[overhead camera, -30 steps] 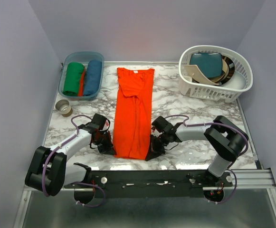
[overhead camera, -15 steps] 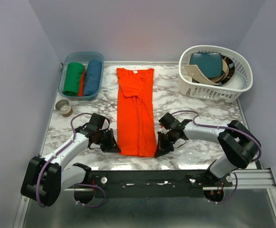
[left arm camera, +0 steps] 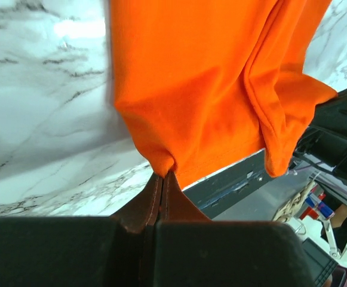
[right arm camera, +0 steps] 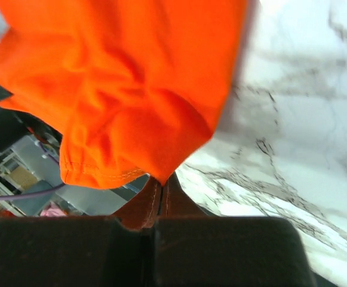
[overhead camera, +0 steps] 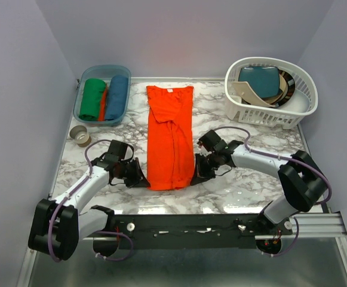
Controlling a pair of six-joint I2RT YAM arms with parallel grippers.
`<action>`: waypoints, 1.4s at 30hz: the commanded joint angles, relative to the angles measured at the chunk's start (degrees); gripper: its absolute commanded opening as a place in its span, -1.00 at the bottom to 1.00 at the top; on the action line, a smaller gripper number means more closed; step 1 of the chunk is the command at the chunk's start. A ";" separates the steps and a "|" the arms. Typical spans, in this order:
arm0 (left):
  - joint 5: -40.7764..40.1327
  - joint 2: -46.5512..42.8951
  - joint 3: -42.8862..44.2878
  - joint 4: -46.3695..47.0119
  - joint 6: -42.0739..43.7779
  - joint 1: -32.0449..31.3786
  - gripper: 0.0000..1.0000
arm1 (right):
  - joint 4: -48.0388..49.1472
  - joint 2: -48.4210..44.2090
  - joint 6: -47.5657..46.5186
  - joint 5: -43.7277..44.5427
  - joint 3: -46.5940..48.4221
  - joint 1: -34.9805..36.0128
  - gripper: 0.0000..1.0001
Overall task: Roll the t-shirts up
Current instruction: Roll the T-shirt to the center of the board.
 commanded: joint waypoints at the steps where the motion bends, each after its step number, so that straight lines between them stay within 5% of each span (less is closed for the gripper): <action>1: 0.28 0.56 2.97 1.58 1.30 2.01 -1.00 | -1.56 1.16 -2.77 2.19 4.20 -1.85 -0.99; 28: -7.01 10.76 5.09 14.85 1.92 5.35 -1.00 | 2.04 10.57 -5.67 0.78 10.09 -7.22 -0.99; 42: -7.63 14.54 5.26 19.07 2.53 5.35 -0.80 | 2.92 12.68 -5.75 1.83 10.36 -8.01 -0.99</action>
